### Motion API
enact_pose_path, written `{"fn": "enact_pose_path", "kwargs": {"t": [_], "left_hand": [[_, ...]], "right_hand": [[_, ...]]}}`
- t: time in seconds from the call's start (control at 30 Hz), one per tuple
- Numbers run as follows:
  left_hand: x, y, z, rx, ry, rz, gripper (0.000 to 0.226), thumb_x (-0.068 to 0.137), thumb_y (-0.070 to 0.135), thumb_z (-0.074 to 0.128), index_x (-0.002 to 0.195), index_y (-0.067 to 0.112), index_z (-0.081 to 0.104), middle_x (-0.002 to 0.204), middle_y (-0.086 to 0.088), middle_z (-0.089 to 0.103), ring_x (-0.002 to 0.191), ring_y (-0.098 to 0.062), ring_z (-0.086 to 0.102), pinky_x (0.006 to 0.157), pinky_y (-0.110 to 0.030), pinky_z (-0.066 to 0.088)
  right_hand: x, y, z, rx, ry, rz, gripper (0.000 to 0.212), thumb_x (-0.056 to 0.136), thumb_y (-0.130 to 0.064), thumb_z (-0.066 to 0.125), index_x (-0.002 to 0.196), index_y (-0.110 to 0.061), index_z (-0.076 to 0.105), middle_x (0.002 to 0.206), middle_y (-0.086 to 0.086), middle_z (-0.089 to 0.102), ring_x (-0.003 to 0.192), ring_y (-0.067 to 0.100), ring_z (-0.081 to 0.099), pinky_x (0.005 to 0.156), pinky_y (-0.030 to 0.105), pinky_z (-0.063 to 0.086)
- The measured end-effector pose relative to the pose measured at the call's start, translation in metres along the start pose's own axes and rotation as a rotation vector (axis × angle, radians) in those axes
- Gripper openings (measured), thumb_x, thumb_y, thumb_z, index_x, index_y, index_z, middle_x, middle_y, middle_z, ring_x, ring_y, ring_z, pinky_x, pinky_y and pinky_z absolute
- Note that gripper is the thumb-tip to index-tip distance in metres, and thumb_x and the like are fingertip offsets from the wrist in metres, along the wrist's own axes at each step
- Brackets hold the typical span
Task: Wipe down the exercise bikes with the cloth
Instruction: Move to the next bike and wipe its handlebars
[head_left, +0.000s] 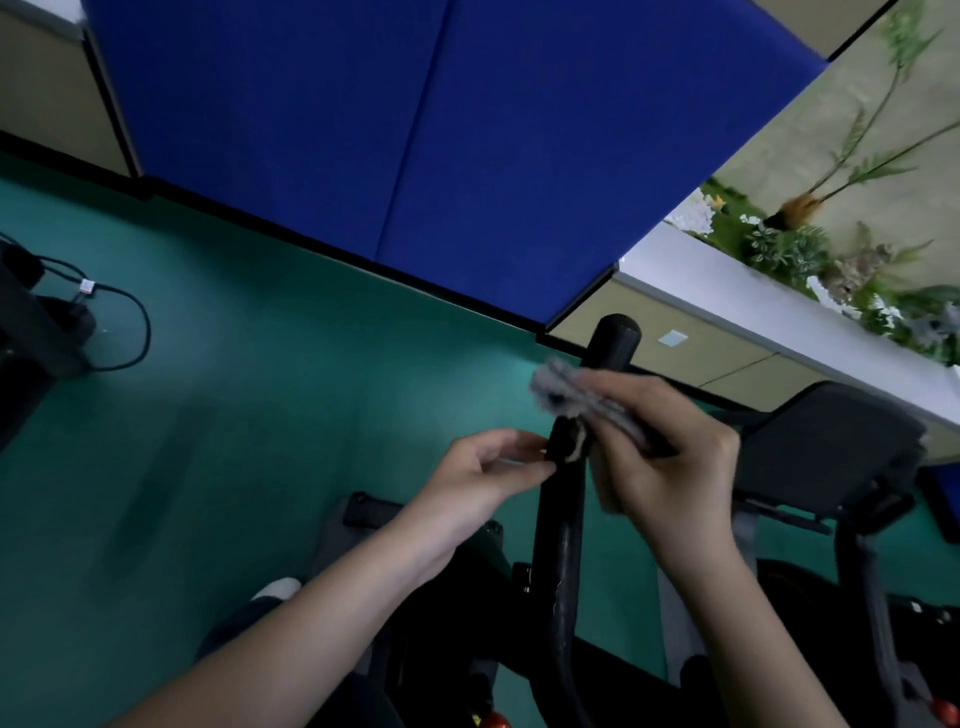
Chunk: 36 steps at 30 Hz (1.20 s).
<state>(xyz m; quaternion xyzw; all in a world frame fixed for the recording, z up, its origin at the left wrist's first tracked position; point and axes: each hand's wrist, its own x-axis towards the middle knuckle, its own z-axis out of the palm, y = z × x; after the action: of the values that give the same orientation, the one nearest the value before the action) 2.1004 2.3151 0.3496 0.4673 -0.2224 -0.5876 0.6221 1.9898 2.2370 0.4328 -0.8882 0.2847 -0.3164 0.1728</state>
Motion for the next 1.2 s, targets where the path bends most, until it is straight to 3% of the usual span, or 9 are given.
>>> {"fn": "enact_pose_path", "kwargs": {"t": [0.07, 0.23, 0.33, 0.43, 0.53, 0.6, 0.8, 0.97, 1.2], "left_hand": [[0.004, 0.006, -0.002, 0.035, 0.018, 0.004, 0.017, 0.084, 0.003, 0.064, 0.096, 0.015, 0.067, 0.087, 0.003, 0.066, 0.072, 0.006, 0.060, 0.066, -0.007, 0.042], [0.014, 0.026, -0.004, 0.195, 0.007, 0.058, 0.033, 0.086, -0.011, 0.052, 0.101, 0.016, 0.064, 0.094, 0.002, 0.066, 0.081, -0.001, 0.060, 0.072, -0.008, 0.045], [0.019, 0.035, -0.003, 0.249, -0.006, 0.095, 0.028, 0.087, -0.003, 0.059, 0.110, 0.011, 0.063, 0.101, -0.004, 0.066, 0.088, -0.014, 0.059, 0.074, -0.011, 0.045], [0.023, 0.040, 0.002, 0.271, 0.006, 0.119, 0.029, 0.087, 0.008, 0.064, 0.114, 0.019, 0.060, 0.106, -0.002, 0.065, 0.090, -0.021, 0.062, 0.079, -0.016, 0.047], [0.027, 0.041, 0.011, 0.295, -0.009, 0.165, 0.033, 0.084, 0.007, 0.067, 0.109, 0.027, 0.057, 0.098, 0.003, 0.062, 0.075, -0.003, 0.060, 0.077, -0.017, 0.047], [0.029, 0.039, 0.015, 0.309, -0.001, 0.197, 0.037, 0.082, 0.002, 0.068, 0.101, 0.031, 0.057, 0.092, 0.008, 0.059, 0.064, 0.005, 0.054, 0.073, -0.017, 0.046], [0.032, 0.041, 0.016, 0.303, 0.000, 0.218, 0.041, 0.081, -0.007, 0.064, 0.095, 0.030, 0.056, 0.088, 0.006, 0.056, 0.060, 0.006, 0.053, 0.067, -0.011, 0.045], [0.035, 0.038, 0.014, 0.336, -0.008, 0.226, 0.042, 0.082, -0.005, 0.066, 0.097, 0.033, 0.056, 0.091, 0.007, 0.058, 0.065, 0.003, 0.055, 0.069, -0.014, 0.047], [0.035, 0.039, 0.013, 0.344, -0.028, 0.237, 0.045, 0.081, -0.009, 0.063, 0.098, 0.032, 0.056, 0.091, 0.006, 0.058, 0.065, 0.001, 0.055, 0.066, -0.011, 0.047]], "right_hand": [[-0.006, -0.001, 0.003, -0.045, 0.100, -0.003, 0.022, 0.079, 0.008, 0.067, 0.098, -0.003, 0.072, 0.100, 0.003, 0.069, 0.097, 0.014, 0.065, 0.087, 0.024, 0.048], [-0.047, -0.003, 0.015, -0.045, 0.120, 0.074, 0.020, 0.078, 0.003, 0.067, 0.097, -0.003, 0.073, 0.097, 0.004, 0.069, 0.094, 0.013, 0.064, 0.085, 0.023, 0.049], [-0.047, -0.004, 0.006, -0.021, 0.307, 0.198, 0.019, 0.079, 0.002, 0.065, 0.096, -0.004, 0.073, 0.094, 0.001, 0.070, 0.087, 0.013, 0.066, 0.079, 0.026, 0.051], [-0.026, -0.007, 0.002, -0.088, 0.508, 0.258, 0.020, 0.080, 0.005, 0.065, 0.097, -0.003, 0.071, 0.091, 0.001, 0.070, 0.084, 0.008, 0.065, 0.079, 0.021, 0.051], [0.000, -0.008, 0.011, -0.111, 0.609, 0.291, 0.019, 0.082, 0.005, 0.064, 0.098, -0.002, 0.071, 0.092, 0.003, 0.069, 0.085, 0.008, 0.064, 0.081, 0.017, 0.049], [0.017, -0.005, 0.017, -0.133, 0.631, 0.311, 0.018, 0.084, 0.003, 0.062, 0.100, -0.002, 0.069, 0.094, 0.006, 0.070, 0.086, 0.012, 0.065, 0.081, 0.020, 0.050], [0.023, 0.001, 0.045, -0.297, 0.566, 0.451, 0.022, 0.087, -0.006, 0.054, 0.107, -0.003, 0.064, 0.098, 0.010, 0.066, 0.085, 0.026, 0.064, 0.072, 0.022, 0.041], [0.011, 0.000, 0.052, -0.137, 0.602, 0.547, 0.020, 0.091, -0.003, 0.052, 0.110, -0.003, 0.062, 0.099, 0.004, 0.064, 0.089, 0.010, 0.057, 0.078, -0.001, 0.034], [0.026, 0.007, 0.052, 0.197, 0.634, 0.701, 0.019, 0.093, -0.002, 0.048, 0.105, -0.011, 0.061, 0.096, 0.002, 0.065, 0.091, 0.013, 0.061, 0.078, 0.012, 0.044]]}}
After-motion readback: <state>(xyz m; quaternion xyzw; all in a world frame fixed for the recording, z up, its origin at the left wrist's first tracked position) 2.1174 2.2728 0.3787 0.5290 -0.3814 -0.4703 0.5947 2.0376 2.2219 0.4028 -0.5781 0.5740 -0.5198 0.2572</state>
